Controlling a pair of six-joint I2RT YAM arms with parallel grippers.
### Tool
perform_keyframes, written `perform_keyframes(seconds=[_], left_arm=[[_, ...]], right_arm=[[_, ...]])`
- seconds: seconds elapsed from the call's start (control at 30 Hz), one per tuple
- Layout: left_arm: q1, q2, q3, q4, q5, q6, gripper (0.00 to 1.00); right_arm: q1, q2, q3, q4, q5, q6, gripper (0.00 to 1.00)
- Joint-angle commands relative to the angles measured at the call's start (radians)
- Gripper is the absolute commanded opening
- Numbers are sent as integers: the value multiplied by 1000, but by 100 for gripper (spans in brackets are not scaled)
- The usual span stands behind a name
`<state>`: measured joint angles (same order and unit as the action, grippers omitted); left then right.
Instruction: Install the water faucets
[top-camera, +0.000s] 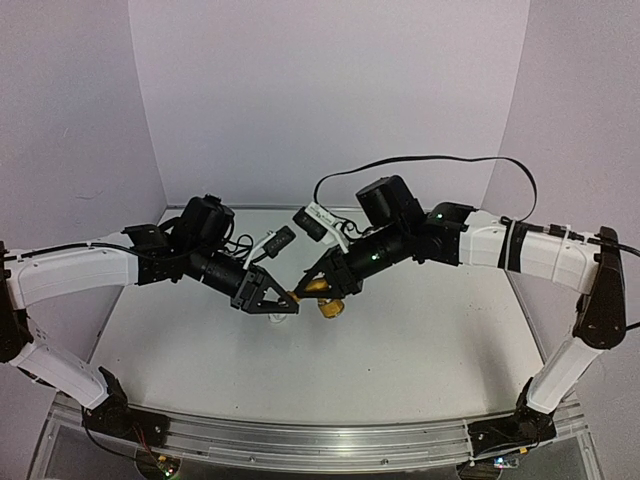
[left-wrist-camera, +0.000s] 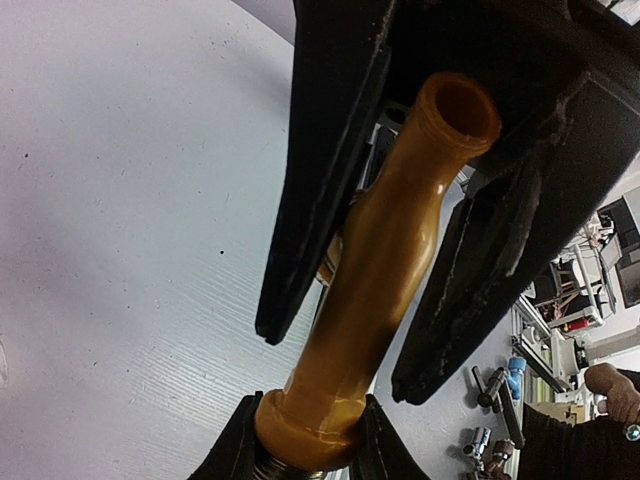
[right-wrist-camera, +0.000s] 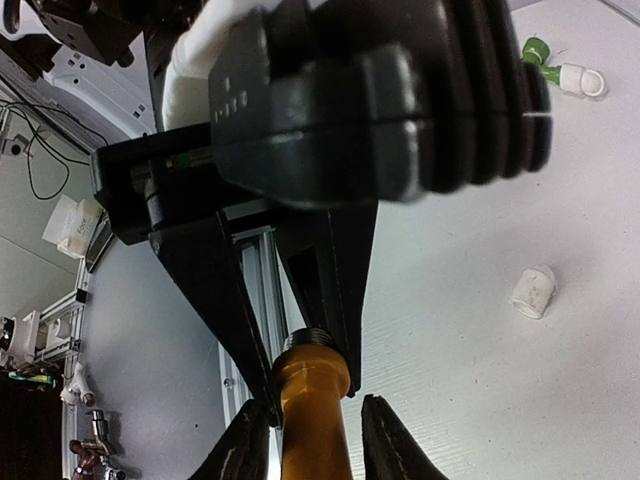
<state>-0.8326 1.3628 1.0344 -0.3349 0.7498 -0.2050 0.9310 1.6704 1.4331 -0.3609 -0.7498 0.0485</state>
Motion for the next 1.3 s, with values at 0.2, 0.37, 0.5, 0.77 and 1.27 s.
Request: perform_keyframes(seconds=[0.2,0.37,0.5,0.77,1.27], left_arm=[[3,-44,26,51,-22,18,0],[3,-41,28,46,-20,22,0],[3,-36,31,40,-21,26,0],[3,-35,35,39,-21,23,0],[73,-170,-66,42,-256,-81,89]], right_arm=[[35,21,55,-109,-56,-102,36],[36,15,54,-125,-58,-115,30],[36,9,50,-139,-34,-131,28],[36,0,29,-132,-35,-124,0],[-39,-212,-331,137,404,121,0]])
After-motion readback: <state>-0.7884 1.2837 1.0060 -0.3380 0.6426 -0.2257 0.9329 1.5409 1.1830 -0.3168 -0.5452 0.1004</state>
